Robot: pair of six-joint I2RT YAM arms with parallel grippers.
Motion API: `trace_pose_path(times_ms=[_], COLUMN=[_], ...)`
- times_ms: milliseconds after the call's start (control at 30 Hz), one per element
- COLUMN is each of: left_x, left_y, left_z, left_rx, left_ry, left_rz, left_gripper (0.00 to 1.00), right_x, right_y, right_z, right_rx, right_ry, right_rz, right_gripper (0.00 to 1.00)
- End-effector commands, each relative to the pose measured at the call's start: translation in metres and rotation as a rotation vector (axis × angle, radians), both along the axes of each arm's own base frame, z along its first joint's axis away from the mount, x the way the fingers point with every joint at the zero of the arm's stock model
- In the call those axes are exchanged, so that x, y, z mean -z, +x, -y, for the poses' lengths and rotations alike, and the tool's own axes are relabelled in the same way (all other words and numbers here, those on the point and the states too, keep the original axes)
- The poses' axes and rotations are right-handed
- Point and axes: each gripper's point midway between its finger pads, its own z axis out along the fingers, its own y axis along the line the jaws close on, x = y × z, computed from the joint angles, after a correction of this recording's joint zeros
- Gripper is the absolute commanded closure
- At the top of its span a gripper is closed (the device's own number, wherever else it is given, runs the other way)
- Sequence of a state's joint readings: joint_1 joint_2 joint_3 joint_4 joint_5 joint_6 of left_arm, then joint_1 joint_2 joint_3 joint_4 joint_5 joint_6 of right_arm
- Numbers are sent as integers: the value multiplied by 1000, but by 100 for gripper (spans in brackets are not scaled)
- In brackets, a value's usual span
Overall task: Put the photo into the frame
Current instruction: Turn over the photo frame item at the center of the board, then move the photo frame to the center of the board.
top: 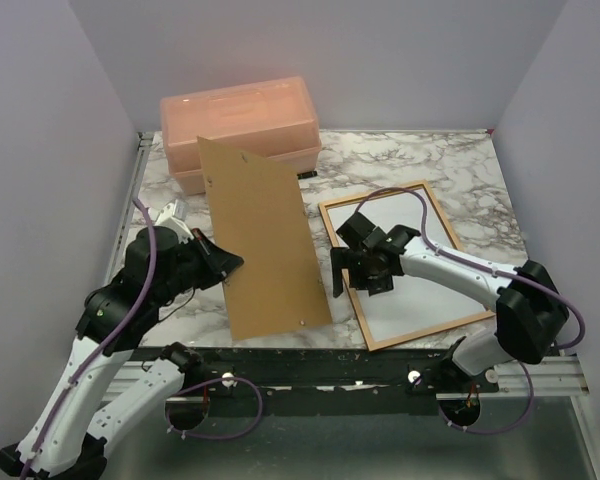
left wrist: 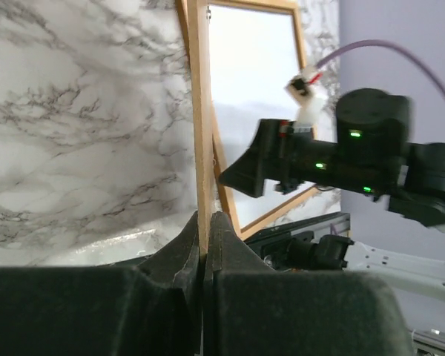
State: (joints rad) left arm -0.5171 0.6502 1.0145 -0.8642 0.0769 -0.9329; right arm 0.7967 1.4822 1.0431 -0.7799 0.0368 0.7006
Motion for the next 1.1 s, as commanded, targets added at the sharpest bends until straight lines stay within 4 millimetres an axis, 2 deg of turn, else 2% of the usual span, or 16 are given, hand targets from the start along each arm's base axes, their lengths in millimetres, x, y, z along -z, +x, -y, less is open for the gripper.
trace_pose_path(times_ms=[0,167,267,433,600,900,1067], left_x=[-61,-95,-105,-109,-110,-108,-105], left_y=[-17,-35,-41,-44,-45,-42,-43], left_z=[-13,-24,-31,-39,-40,-43,-45], left_rx=[-5,-13,-31,-59,-61,-85,-93], left_ry=[-61,-121,-134,-139,-139,-130,-119], left_rz=[166,258,289,311,314,313,305], left_gripper=[100,100,100,100,100,100,100], right_x=[24,41,48,56,62,47,47], right_y=[5,-1,-4,-13,-19,-32,-39], right_z=[14,9,4,-11,-18,-55,-80], right_rx=[12,-8,-3,-21,-32,-79,-115], right_ry=[-82,-70,-57,17,46,174,211], right_rz=[-10,-59,-91,-149,-190,-219,-229], right_gripper=[7,21,28,37,38,45,48])
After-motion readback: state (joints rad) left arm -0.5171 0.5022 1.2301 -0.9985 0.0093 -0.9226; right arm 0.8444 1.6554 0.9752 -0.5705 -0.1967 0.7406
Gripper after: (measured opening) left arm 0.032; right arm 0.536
